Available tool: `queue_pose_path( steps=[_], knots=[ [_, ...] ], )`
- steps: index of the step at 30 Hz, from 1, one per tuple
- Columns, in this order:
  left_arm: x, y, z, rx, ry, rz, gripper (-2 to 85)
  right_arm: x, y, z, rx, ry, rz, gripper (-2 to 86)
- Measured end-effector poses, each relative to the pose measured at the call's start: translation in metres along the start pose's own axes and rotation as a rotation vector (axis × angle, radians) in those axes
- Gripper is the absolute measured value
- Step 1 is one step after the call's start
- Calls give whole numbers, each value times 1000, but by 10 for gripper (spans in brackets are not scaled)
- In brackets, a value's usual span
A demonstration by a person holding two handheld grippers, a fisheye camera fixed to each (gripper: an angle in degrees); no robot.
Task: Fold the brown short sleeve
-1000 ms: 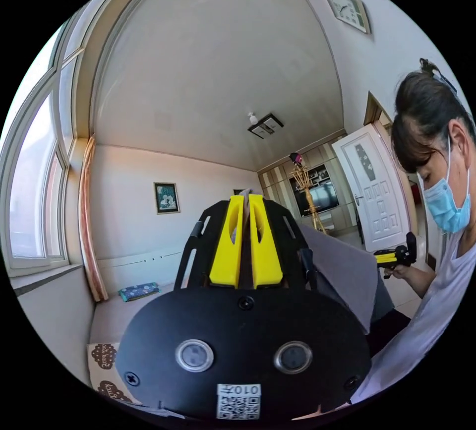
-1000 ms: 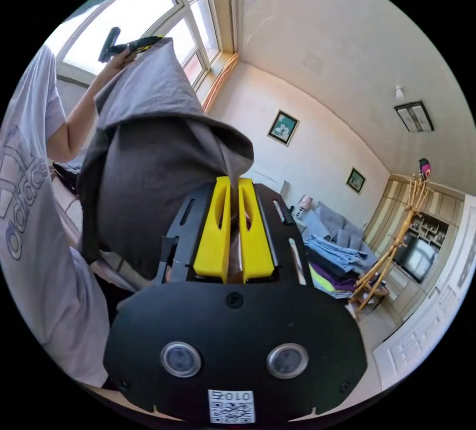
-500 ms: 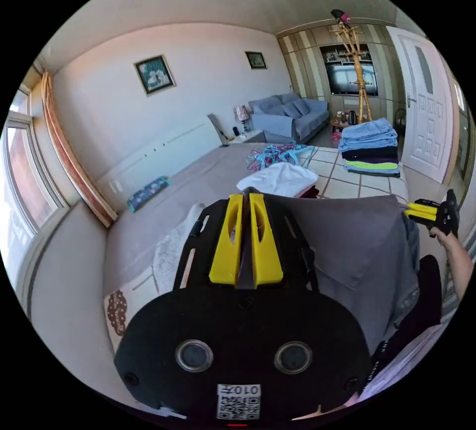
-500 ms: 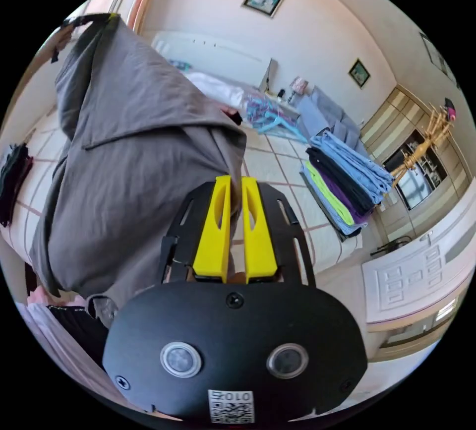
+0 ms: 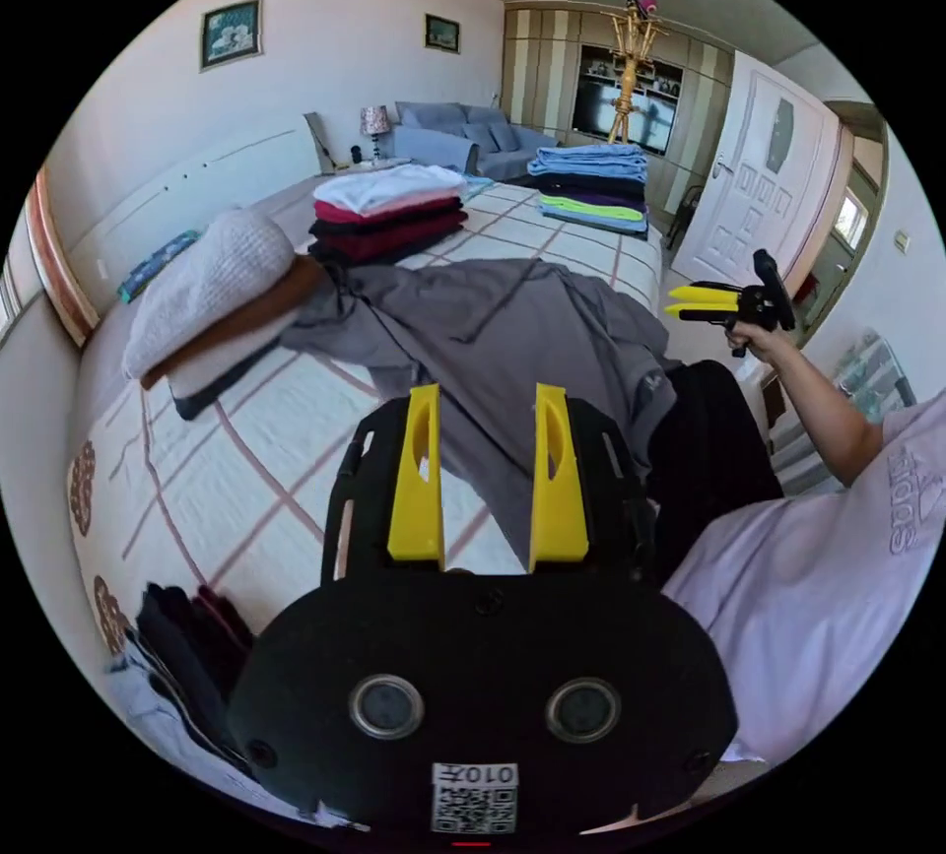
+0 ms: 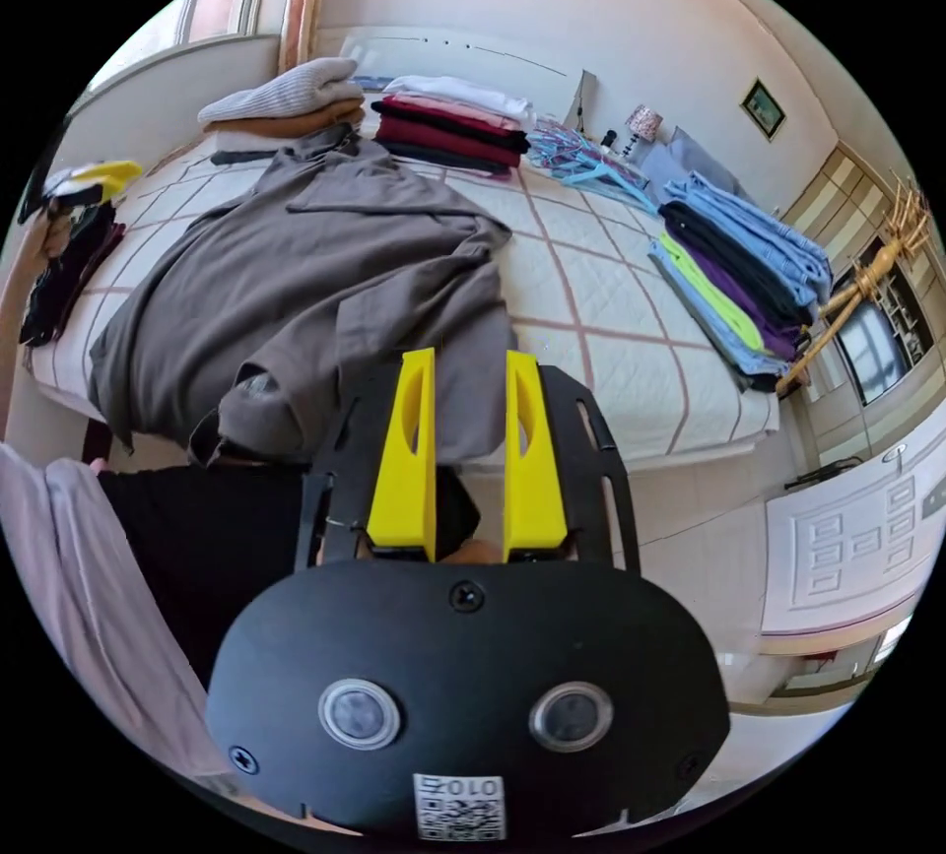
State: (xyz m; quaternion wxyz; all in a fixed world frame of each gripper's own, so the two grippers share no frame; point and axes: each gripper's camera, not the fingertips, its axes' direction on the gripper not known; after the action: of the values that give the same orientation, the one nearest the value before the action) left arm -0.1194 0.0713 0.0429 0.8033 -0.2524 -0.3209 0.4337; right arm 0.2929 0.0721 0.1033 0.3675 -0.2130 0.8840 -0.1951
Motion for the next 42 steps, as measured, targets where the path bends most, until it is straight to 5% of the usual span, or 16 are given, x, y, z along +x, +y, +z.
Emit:
queue_pose_path(
  steps=[6,17,27,32,37,42],
  knots=[
    [56,79,37,-193,-25,-104,130,-32,16,20,-53,-49,-52,114],
    [88,75,71,-205,-170,-135,62,-77,-17,61,-132,33,-173,101],
    [42,31,-41,96,74,-202,2,-64,-26,16,-42,140,-134,34],
    [-22,-31,-77,141,-105,-202,2,0,-78,-30,69,316,32,37],
    [-82,-81,-11,-91,-291,-327,21,61,-138,5,-50,434,192,51],
    [-7,-65,-12,-58,-462,-104,45,39,-129,-3,15,358,161,109]
  ],
)
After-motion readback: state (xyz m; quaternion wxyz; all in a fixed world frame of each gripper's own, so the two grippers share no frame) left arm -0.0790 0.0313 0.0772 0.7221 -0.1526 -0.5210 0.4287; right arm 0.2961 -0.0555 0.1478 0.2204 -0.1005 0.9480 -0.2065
